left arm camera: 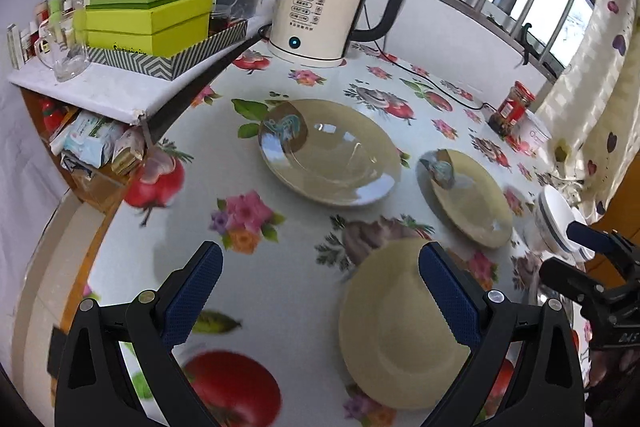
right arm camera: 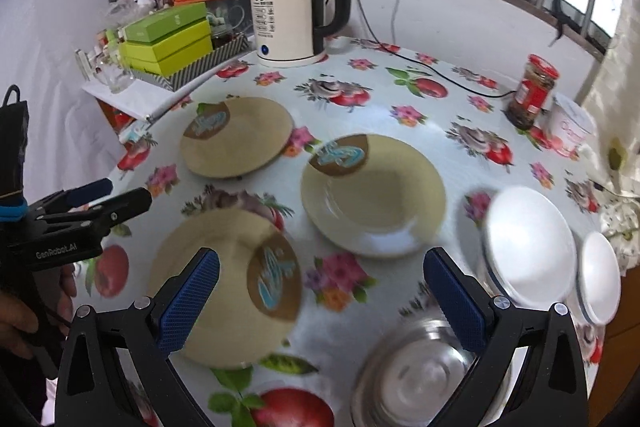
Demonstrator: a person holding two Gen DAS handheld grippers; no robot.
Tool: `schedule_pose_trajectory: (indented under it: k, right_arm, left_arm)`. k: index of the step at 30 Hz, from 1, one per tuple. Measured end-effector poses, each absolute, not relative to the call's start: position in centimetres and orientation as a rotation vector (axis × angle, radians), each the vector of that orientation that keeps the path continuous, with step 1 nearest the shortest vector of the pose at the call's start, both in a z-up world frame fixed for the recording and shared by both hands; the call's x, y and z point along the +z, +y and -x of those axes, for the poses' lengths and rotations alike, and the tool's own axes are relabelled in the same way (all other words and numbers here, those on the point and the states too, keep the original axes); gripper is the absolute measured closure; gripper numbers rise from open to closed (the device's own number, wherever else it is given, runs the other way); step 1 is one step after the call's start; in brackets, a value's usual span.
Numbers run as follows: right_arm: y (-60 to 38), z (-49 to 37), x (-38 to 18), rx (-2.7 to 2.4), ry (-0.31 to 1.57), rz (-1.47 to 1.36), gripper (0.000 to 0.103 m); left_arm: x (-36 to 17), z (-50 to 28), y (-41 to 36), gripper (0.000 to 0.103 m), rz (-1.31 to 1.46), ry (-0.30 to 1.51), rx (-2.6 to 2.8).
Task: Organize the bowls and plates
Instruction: 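Reach the left tool to the large beige plate's rim and close on it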
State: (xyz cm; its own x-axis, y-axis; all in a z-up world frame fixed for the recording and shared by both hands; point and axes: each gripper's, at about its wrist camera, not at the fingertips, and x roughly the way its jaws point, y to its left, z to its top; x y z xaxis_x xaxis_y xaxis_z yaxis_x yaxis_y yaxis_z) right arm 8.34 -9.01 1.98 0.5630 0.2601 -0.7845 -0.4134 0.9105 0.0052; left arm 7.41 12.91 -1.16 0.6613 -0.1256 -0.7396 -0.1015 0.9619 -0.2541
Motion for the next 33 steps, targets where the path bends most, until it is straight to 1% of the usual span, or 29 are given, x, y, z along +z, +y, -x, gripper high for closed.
schedule_pose_trajectory:
  k: [2,4,5,7,9,10,12,14,15,17,19,21,22,23,24,28,33]
  right_arm:
    - [-8.2,-9.8,1.9,0.416,0.900,0.175,0.007]
    - [-7.8,-11.1,1.8,0.420,0.923,0.143,0.011]
    - [-7.5,-12.1,1.7,0.429,0.941,0.118,0.015]
    - [-6.9,-13.5,1.5,0.439,0.956,0.100,0.022]
    - [-6.2,-15.0,1.2,0.442,0.978,0.089,0.026]
    - [-6.0,-15.6,1.1,0.451,0.985,0.080,0.029]
    - [-5.2,-17.0,0.7,0.458,0.997,0.079,0.032]
    - [-4.4,-18.2,0.2,0.464,1.011,0.081,0.042]
    - [-4.0,-18.9,-0.2,0.471,1.023,0.082,0.045]
    - [-3.2,-20.1,-0.9,0.477,1.046,0.079,0.051]
    - [-2.5,-21.2,-1.6,0.483,1.060,0.073,0.052]
    - [-1.9,-22.2,-2.1,0.485,1.067,0.074,0.056]
    - [-1.6,-22.8,-2.4,0.489,1.070,0.075,0.062]
    - [-1.4,-23.1,-2.6,0.491,1.074,0.074,0.066]
    - [-1.2,-23.7,-3.0,0.494,1.085,0.068,0.067]
    - [-0.7,-24.9,-3.7,0.503,1.110,0.042,0.070]
    - [-0.1,-25.7,-4.7,0.511,1.143,0.027,0.070]
  left_arm:
    - [-1.4,-8.4,13.7,0.005,0.304,0.857,-0.022]
    - [-1.8,-9.5,14.4,0.014,0.316,0.868,-0.026]
    - [-1.9,-10.2,14.8,0.019,0.306,0.869,-0.014]
    - [-2.2,-10.9,15.3,0.023,0.324,0.875,-0.018]
    - [-2.6,-12.0,15.9,0.031,0.344,0.885,-0.022]
    - [-2.7,-12.4,16.0,0.033,0.337,0.885,-0.014]
    - [-3.2,-13.4,16.4,0.042,0.335,0.896,-0.002]
    - [-3.6,-14.3,16.8,0.047,0.339,0.906,0.005]
    - [-3.9,-14.9,17.0,0.050,0.341,0.912,0.013]
    - [-4.2,-15.6,17.5,0.051,0.358,0.919,0.010]
    - [-4.4,-16.3,17.9,0.052,0.367,0.917,0.008]
    - [-4.5,-16.9,18.1,0.056,0.368,0.914,0.004]
    - [-4.6,-17.2,18.2,0.057,0.370,0.917,0.000]
    - [-4.7,-17.4,18.2,0.061,0.370,0.921,-0.001]
    - [-4.8,-17.7,18.2,0.064,0.367,0.924,-0.005]
    - [-5.1,-18.3,18.2,0.069,0.371,0.930,-0.012]
    - [-5.8,-18.7,18.3,0.070,0.384,0.945,-0.019]
